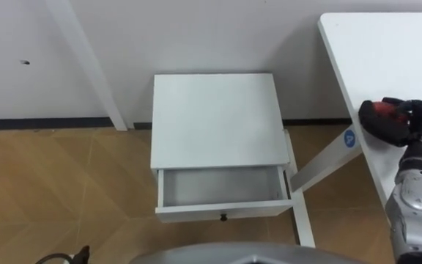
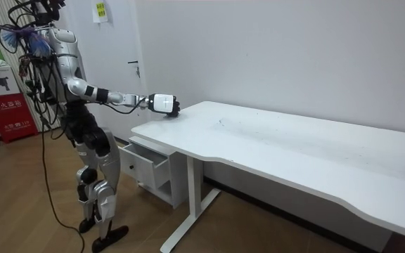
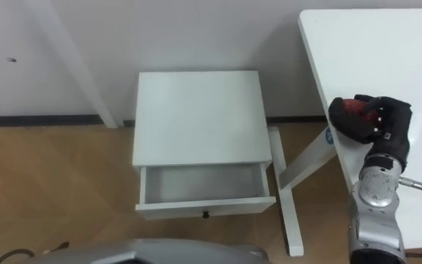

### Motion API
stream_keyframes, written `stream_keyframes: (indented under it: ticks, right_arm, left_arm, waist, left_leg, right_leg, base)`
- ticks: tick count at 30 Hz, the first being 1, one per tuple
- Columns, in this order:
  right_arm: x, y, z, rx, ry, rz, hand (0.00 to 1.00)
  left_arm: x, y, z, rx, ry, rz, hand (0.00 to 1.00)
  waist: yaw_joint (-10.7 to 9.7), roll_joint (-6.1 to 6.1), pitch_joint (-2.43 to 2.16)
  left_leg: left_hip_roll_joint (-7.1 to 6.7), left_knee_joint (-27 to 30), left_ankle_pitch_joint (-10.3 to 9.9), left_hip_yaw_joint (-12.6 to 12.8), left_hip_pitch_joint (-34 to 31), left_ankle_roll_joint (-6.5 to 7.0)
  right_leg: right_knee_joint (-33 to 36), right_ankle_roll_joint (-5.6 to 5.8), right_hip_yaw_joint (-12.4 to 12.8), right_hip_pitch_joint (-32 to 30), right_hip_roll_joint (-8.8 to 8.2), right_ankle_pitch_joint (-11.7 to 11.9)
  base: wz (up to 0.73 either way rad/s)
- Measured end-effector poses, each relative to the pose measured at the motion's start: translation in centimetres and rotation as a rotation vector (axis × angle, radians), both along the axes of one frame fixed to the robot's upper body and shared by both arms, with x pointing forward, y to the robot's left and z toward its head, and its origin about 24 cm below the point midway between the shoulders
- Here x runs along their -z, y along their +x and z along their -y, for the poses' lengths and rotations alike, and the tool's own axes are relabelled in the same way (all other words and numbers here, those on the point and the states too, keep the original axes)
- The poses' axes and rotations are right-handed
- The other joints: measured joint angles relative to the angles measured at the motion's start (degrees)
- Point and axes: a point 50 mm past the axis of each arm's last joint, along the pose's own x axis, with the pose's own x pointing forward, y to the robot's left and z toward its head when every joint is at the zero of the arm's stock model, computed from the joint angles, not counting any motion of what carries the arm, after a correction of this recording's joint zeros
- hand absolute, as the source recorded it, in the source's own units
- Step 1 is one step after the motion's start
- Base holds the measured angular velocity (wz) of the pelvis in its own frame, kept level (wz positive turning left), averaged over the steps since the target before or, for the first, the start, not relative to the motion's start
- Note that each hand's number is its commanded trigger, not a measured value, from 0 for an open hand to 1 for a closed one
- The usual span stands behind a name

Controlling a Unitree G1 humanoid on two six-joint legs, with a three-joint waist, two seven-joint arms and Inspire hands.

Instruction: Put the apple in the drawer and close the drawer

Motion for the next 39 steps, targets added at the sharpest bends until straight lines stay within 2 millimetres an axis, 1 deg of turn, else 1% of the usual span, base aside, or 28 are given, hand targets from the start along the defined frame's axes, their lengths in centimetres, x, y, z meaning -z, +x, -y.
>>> stream_keyframes:
  ticks: [5,7,8,11,13,14,15,16,18,19,22,24,25,28,31,36,37,39]
  right_arm:
    - [-0.3,0.7,-1.4,-0.107,-0.024,-0.006,1.00]
    - [-0.5,1.2,-2.5,-0.185,-0.046,-0.009,1.00]
    - [-0.5,1.3,-2.7,-0.201,-0.052,-0.010,1.00]
    - [-0.2,1.7,-4.5,-0.312,-0.046,-0.036,1.00]
    - [0.1,1.9,-6.0,-0.395,-0.037,-0.056,1.00]
    - [0.2,1.9,-6.3,-0.411,-0.035,-0.061,1.00]
    - [0.4,1.9,-6.9,-0.445,-0.033,-0.068,1.00]
    - [0.5,1.9,-7.5,-0.479,-0.035,-0.076,1.00]
    - [0.7,1.9,-8.2,-0.522,-0.039,-0.090,1.00]
    - [0.7,1.9,-8.4,-0.547,-0.042,-0.098,1.00]
    - [0.9,1.9,-8.9,-0.588,-0.032,-0.109,1.00]
    - [1.0,1.9,-9.3,-0.620,-0.021,-0.119,1.00]
    - [1.0,1.9,-9.5,-0.639,-0.017,-0.125,1.00]
    - [1.1,1.8,-9.9,-0.685,-0.003,-0.140,1.00]
    - [1.3,1.8,-10.5,-0.729,0.007,-0.155,1.00]
    - [1.6,1.6,-11.1,-0.781,-0.005,-0.186,1.00]
    - [1.7,1.6,-11.2,-0.788,-0.005,-0.197,1.00]
    - [1.8,1.5,-11.4,-0.798,-0.001,-0.208,1.00]
  left_arm:
    - [0.0,-0.2,0.0,0.001,0.000,0.000,0.00]
    - [0.0,-0.3,0.0,0.001,0.001,-0.004,0.00]
    - [0.0,-0.3,-0.1,0.000,0.002,-0.004,0.00]
    - [0.0,0.0,-0.1,0.008,0.002,-0.001,0.00]
    - [0.1,0.3,0.2,0.033,-0.005,0.000,0.00]
    - [0.1,0.4,0.3,0.041,-0.008,0.000,0.00]
    - [0.1,0.5,0.5,0.045,-0.012,0.003,0.00]
    - [0.2,0.6,0.6,0.045,-0.015,0.005,0.00]
    - [0.2,0.7,0.6,0.045,-0.016,0.007,0.00]
    - [0.2,0.8,0.7,0.045,-0.017,0.010,0.00]
    - [0.2,0.9,0.8,0.044,-0.019,0.014,0.00]
    - [0.2,1.0,0.8,0.045,-0.019,0.018,0.00]
    - [0.2,1.0,0.9,0.047,-0.021,0.021,0.00]
    - [0.2,1.1,0.9,0.049,-0.024,0.028,0.00]
    - [0.2,1.1,0.8,0.053,-0.029,0.028,0.00]
    - [0.1,1.7,0.8,0.061,-0.043,0.039,0.00]
    - [0.1,1.8,0.8,0.062,-0.043,0.041,0.00]
    - [0.1,1.9,0.8,0.063,-0.043,0.042,0.00]
  waist:
    - [0.17,-0.01,-0.07]
    - [0.21,0.06,-0.07]
    - [0.26,0.08,-0.08]
    - [0.79,0.13,-0.12]
    - [1.73,0.57,-0.01]
    - [1.83,0.71,-0.02]
    - [2.27,1.05,0.05]
    - [2.85,1.24,0.02]
    - [3.30,1.72,0.09]
    - [3.35,1.93,0.05]
    - [4.01,2.42,0.07]
    - [4.47,2.44,0.09]
    - [4.87,2.36,0.09]
    - [5.04,1.84,0.10]
    - [5.18,1.42,0.31]
    - [5.09,1.33,0.36]
    - [5.06,1.17,0.27]
    - [5.06,1.19,0.27]
  left_leg:
    - [0.09,-0.35,0.01,0.70,-0.03,-0.01]
    - [0.08,-0.39,0.01,0.80,-0.24,-0.01]
    - [0.07,-0.36,0.01,0.78,-0.30,-0.01]
    - [0.02,-0.12,0.01,0.58,-0.84,0.00]
    - [-0.04,0.21,0.01,0.26,-1.13,0.00]
    - [-0.07,0.23,0.01,0.11,-1.12,0.00]
    - [-0.13,0.24,0.02,-0.12,-1.15,0.00]
    - [-0.13,0.24,0.02,-0.22,-1.17,0.01]
    - [-0.16,0.26,0.03,-0.59,-1.44,0.02]
    - [-0.17,0.37,0.10,-0.84,-1.84,0.12]
    - [-0.18,0.41,0.16,-0.98,-1.86,0.18]
    - [-0.17,0.41,0.17,-0.98,-1.82,0.18]
    - [-0.20,0.40,0.18,-0.98,-1.84,0.20]
    - [-0.23,0.43,0.18,-1.01,-1.86,0.21]
    - [-0.22,0.50,0.17,-1.03,-1.93,0.22]
    - [-0.29,0.50,0.15,-1.31,-2.15,0.25]
    - [-0.31,0.56,0.16,-1.51,-2.41,0.25]
    - [-0.31,0.62,0.16,-1.60,-2.68,0.25]
  right_leg:
    - [0.17,-0.08,0.78,-0.74,0.14,0.06]
    - [0.13,-0.06,0.90,-0.70,0.14,0.10]
    - [0.12,-0.06,0.88,-0.72,0.12,0.10]
    - [-0.05,-0.04,0.56,-1.00,0.03,0.11]
    - [-0.17,0.10,-0.10,-1.01,-0.07,0.20]
    - [-0.18,0.11,-0.22,-1.01,-0.11,0.21]
    - [-0.19,0.11,-0.39,-1.00,-0.15,0.21]
    - [-0.19,0.11,-0.56,-0.97,-0.16,0.21]
    - [-0.26,0.12,-1.08,-0.98,-0.20,0.21]
    - [-0.31,0.12,-1.67,-1.10,-0.27,0.21]
    - [-0.30,0.11,-1.74,-1.14,-0.28,0.21]
    - [-0.29,0.11,-1.72,-1.10,-0.27,0.21]
    - [-0.29,0.12,-1.73,-1.05,-0.28,0.21]
    - [-0.27,0.12,-1.76,-0.78,-0.30,0.21]
    - [-0.24,0.12,-1.76,-0.80,-0.30,0.21]
    - [-0.16,0.15,-2.04,-0.90,-0.38,0.23]
    - [-0.16,0.15,-2.23,-1.04,-0.39,0.23]
    - [-0.18,0.15,-2.33,-1.22,-0.40,0.23]
  base:
    - [-0.09]
    - [-0.02]
    - [0.00]
    - [0.05]
    - [0.11]
    - [0.13]
    - [0.09]
    - [0.07]
    - [0.11]
    - [0.17]
    - [0.04]
    - [0.00]
    - [0.00]
    - [0.00]
    - [0.00]
    - [0.02]
    - [0.06]
    - [0.05]
